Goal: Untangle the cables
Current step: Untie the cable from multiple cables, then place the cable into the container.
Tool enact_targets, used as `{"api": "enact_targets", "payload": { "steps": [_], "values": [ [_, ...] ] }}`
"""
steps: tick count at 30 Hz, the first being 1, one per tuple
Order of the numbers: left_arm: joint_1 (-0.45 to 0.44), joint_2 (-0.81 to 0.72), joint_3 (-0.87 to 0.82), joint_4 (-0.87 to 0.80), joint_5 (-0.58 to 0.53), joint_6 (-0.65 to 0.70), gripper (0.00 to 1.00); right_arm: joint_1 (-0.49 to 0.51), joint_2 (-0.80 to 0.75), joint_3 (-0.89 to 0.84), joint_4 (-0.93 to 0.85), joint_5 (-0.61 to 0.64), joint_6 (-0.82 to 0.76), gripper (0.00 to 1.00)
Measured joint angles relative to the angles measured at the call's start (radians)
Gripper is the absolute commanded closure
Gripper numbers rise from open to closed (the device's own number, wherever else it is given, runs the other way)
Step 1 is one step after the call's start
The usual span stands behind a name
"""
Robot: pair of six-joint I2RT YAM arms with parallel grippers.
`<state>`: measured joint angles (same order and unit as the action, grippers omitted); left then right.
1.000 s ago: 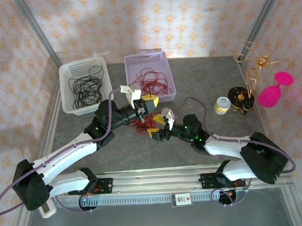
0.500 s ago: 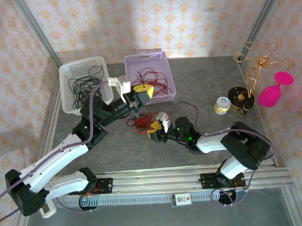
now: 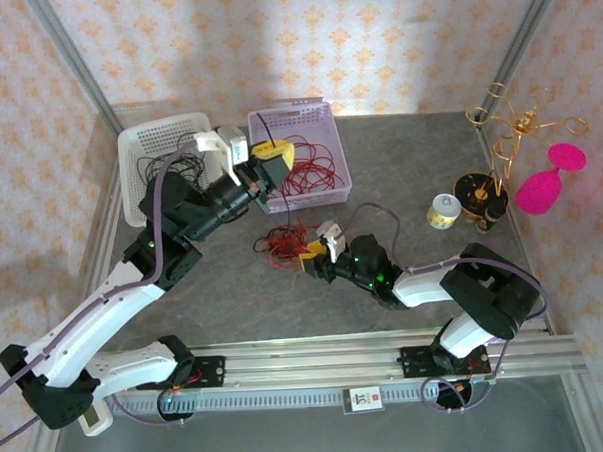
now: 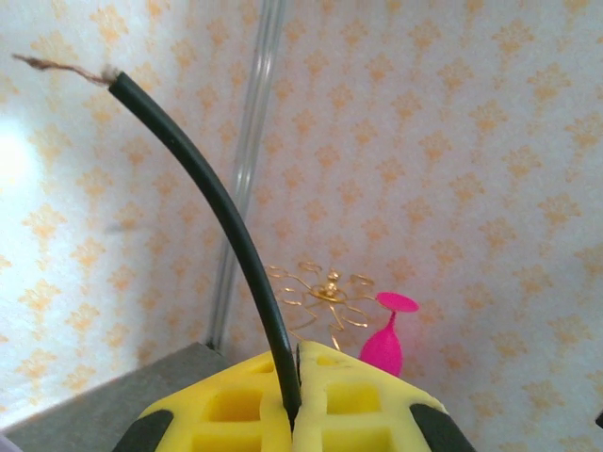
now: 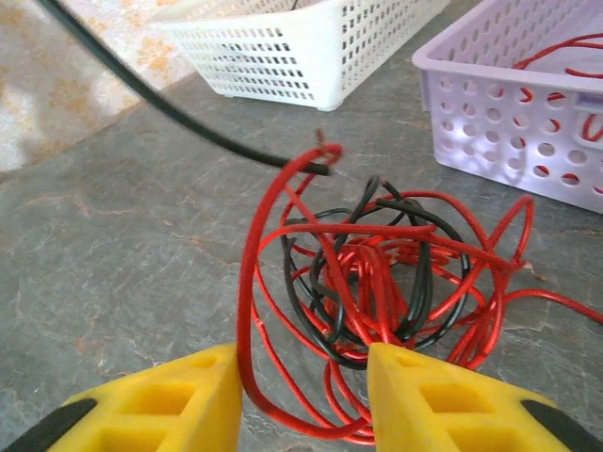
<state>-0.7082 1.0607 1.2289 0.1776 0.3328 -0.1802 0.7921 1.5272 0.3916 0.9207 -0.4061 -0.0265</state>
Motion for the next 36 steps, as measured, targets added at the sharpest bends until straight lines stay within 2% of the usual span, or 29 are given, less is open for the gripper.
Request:
{"api": "enact_targets", "payload": {
  "steps": [13,15,18,23,28,33,36],
  "values": [
    [0.0,0.044,0.314,-0.18,-0.133,0.116,1.0,0.0,0.026,-0.008,-0.004,0.071,0.031,0.7],
    [0.0,0.048,0.347,-0.191,-0.15,0.127,1.0,0.0,0.026,-0.008,-0.011,0.069,0.032,0.68],
    [0.0,0.047,0.36,-0.193,-0.159,0.129,1.0,0.0,0.007,-0.007,-0.048,0.05,0.031,0.6],
    [0.0,0.048,0.335,-0.196,-0.158,0.126,1.0,0.0,-0.187,-0.001,-0.163,0.023,0.005,0.51],
    [0.0,0.048,0.278,-0.209,-0.174,0.126,1.0,0.0,-0.36,0.056,-0.261,-0.014,-0.031,0.47],
    [0.003,0.064,0.277,-0.264,-0.291,0.146,1.0,0.001,-0.438,0.082,-0.303,-0.013,-0.031,0.46],
    [0.038,0.107,0.3,-0.298,-0.358,0.169,1.0,0.002,-0.442,0.082,-0.338,0.014,-0.03,0.46]
  ]
}}
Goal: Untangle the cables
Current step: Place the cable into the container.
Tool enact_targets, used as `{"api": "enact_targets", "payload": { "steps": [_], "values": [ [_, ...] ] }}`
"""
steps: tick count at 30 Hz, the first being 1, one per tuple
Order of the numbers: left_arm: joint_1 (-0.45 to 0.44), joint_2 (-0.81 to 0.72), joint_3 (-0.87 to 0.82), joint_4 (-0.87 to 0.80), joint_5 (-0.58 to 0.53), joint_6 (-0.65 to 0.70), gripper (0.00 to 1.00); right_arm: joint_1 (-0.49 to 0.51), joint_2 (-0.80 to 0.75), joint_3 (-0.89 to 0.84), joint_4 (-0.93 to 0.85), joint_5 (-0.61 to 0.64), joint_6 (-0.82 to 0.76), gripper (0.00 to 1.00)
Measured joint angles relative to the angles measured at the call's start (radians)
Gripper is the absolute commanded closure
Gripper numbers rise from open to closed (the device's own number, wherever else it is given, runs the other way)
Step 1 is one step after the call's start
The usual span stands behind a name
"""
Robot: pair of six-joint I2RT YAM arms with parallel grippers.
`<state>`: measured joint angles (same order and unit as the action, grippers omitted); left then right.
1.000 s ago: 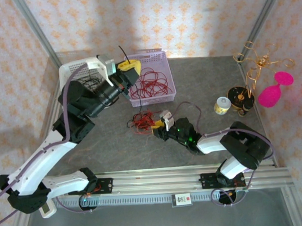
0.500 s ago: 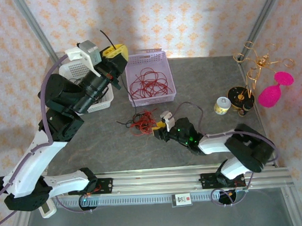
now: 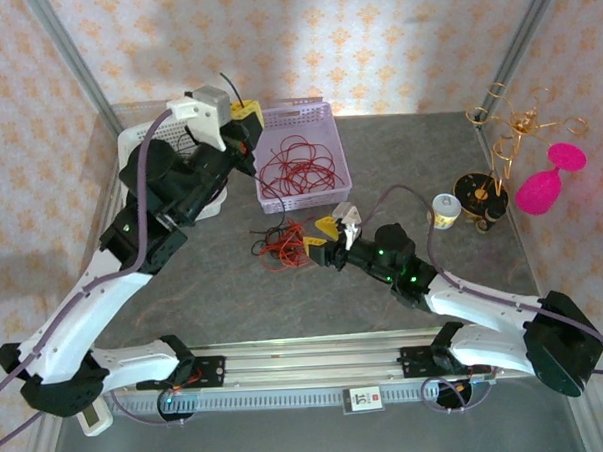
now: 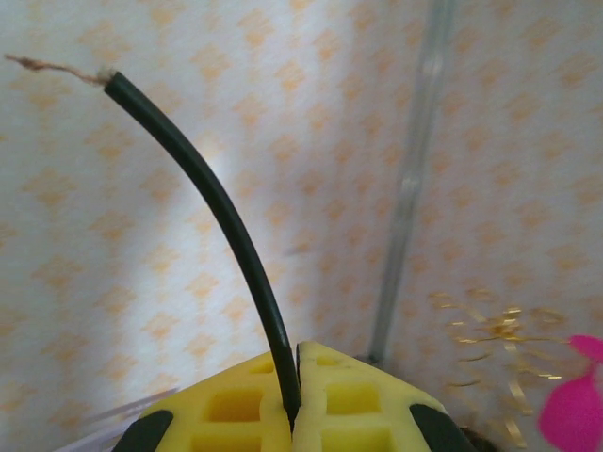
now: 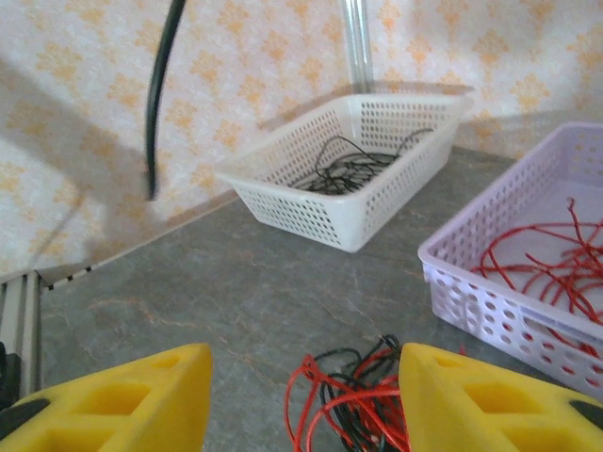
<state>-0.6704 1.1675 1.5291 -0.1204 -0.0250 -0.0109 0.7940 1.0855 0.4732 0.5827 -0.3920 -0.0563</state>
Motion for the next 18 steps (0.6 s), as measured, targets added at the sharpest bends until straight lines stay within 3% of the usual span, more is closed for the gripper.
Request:
{"api": "enact_targets", "payload": {
  "steps": [7,18],
  "values": [
    [0.186,0.099,0.002,-0.002,-0.087,0.024,1.0,0.0,-0.013,-0.046,-0.045,0.063,0.019,0.45],
    [0.473,0.276,0.004,0.112,-0.106,0.034,1.0,0.0,-0.032,-0.09,-0.09,0.1,0.041,0.44]
  ]
}}
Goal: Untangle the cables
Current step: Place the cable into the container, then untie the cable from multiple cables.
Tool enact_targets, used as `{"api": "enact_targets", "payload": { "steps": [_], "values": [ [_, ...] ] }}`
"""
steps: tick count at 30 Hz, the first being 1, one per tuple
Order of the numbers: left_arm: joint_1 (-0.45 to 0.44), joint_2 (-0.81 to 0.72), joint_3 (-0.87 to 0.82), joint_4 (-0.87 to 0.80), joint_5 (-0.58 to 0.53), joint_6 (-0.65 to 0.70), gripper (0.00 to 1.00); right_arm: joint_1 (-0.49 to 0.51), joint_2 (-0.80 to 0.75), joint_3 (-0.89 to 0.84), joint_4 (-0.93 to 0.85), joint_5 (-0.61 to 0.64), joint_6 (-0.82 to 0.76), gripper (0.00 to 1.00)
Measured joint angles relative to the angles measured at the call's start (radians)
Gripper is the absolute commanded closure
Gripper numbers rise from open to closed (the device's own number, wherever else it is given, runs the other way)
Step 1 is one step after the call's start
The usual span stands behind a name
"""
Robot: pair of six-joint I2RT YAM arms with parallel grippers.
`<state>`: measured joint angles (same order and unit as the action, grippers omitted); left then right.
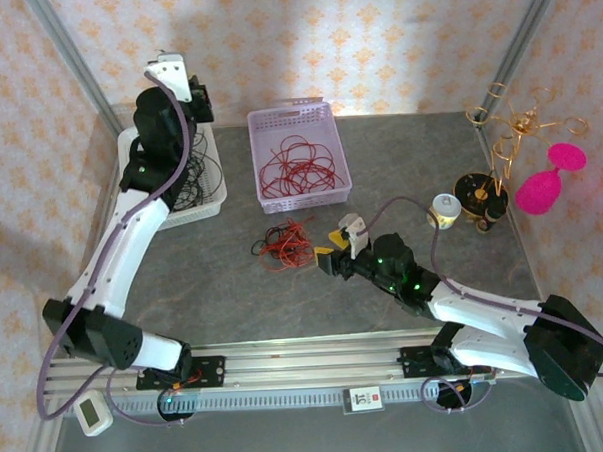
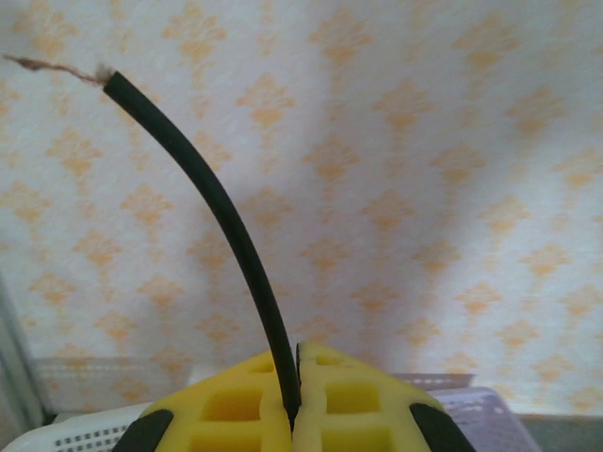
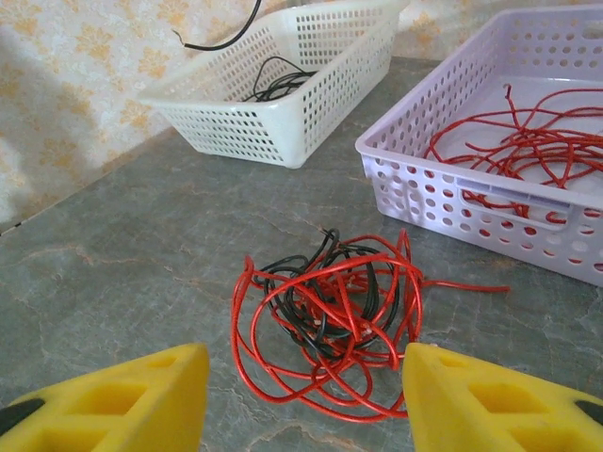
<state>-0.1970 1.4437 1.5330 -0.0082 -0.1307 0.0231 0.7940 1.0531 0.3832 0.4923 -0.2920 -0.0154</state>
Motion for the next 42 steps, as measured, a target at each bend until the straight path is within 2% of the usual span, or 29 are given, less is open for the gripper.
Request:
{"api": "enact_targets", "payload": {
  "steps": [5,10,24,29,34,38,39,40,41,42],
  "values": [
    [0.124,0.134,0.005,0.041,0.027,-0.034,1.0,0.0,0.0,0.0,-0.031,0.011,0.015,0.44],
    [0.207,0.234,0.005,0.053,0.057,-0.074,1.0,0.0,-0.003,0.0,-0.056,0.024,0.031,0.43],
    [0.283,0.432,-0.046,0.122,0.163,-0.185,1.0,0.0,0.046,0.012,-0.1,0.046,0.113,0.43],
    [0.291,0.504,-0.058,0.091,0.18,-0.23,0.64,0.0,0.078,0.029,-0.115,0.063,0.128,0.41],
    [0.291,0.504,-0.113,0.08,0.201,-0.262,0.55,0.0,0.192,0.115,-0.165,0.074,0.134,0.43],
    [0.291,0.447,-0.187,0.076,0.201,-0.278,0.47,-0.001,0.24,0.157,-0.194,0.076,0.136,0.43],
    [0.291,0.424,-0.205,0.073,0.199,-0.281,0.44,-0.002,0.245,0.163,-0.197,0.076,0.137,0.43],
    [0.291,0.396,-0.224,0.069,0.196,-0.284,0.36,-0.003,0.248,0.169,-0.202,0.076,0.138,0.43],
    [0.291,0.361,-0.243,0.065,0.19,-0.289,0.31,-0.003,0.25,0.175,-0.206,0.076,0.139,0.43],
    [0.291,0.331,-0.259,0.064,0.184,-0.289,0.31,-0.004,0.251,0.18,-0.209,0.076,0.139,0.43]
  ]
}}
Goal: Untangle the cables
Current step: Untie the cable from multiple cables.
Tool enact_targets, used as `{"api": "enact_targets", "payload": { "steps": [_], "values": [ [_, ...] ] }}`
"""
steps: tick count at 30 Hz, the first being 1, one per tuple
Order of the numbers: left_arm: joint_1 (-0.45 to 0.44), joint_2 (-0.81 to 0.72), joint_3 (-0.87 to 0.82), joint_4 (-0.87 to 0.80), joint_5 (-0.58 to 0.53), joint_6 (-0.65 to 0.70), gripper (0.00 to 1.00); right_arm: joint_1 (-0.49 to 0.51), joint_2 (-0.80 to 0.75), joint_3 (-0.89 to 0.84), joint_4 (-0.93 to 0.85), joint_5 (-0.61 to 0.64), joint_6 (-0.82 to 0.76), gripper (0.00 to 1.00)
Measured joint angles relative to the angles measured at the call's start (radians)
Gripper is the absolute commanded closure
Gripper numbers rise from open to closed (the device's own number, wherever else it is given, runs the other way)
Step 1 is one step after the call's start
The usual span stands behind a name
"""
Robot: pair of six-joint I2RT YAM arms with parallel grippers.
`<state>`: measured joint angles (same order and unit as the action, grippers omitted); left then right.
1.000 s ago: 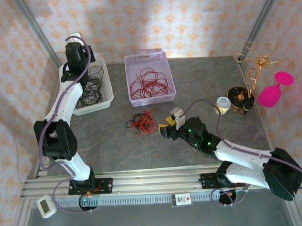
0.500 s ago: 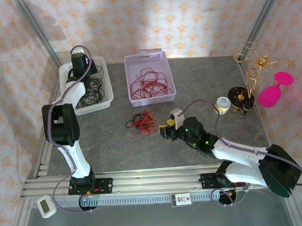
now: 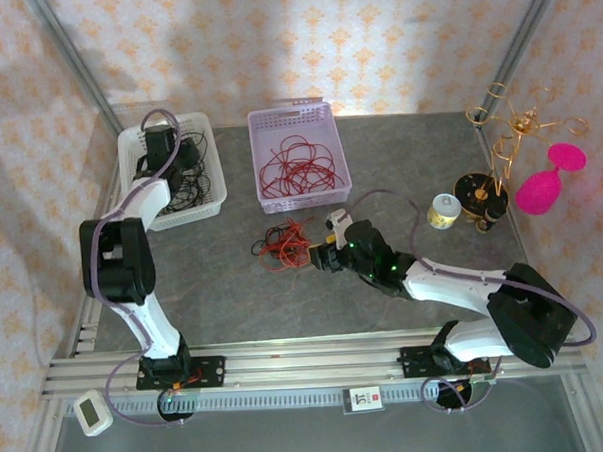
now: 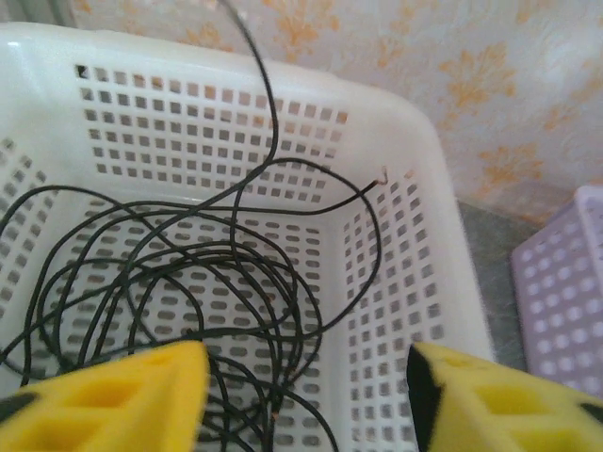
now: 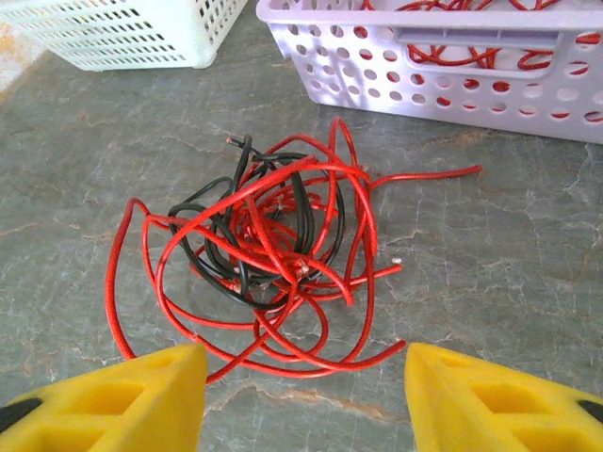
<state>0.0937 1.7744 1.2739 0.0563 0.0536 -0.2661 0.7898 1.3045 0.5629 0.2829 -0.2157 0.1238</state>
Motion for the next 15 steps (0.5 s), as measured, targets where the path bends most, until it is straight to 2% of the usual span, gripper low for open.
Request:
{"api": "enact_targets", "payload": {
  "steps": [5,9,11,15],
  "values": [
    [0.0,-0.161,-0.085,-0.003,-0.016,0.003,0.38,-0.002,0.011,0.039,-0.032,-0.001,-0.001,0.45],
    [-0.009,-0.301,-0.216,0.001,-0.008,-0.01,0.44,-0.002,0.012,0.074,-0.063,-0.005,-0.001,0.53],
    [-0.035,-0.381,-0.303,-0.003,-0.002,-0.021,0.46,-0.002,0.012,0.092,-0.077,-0.017,-0.002,0.57],
    [-0.143,-0.547,-0.462,-0.008,0.029,-0.037,0.49,0.001,0.017,0.14,-0.114,-0.047,-0.005,0.57]
  ]
}}
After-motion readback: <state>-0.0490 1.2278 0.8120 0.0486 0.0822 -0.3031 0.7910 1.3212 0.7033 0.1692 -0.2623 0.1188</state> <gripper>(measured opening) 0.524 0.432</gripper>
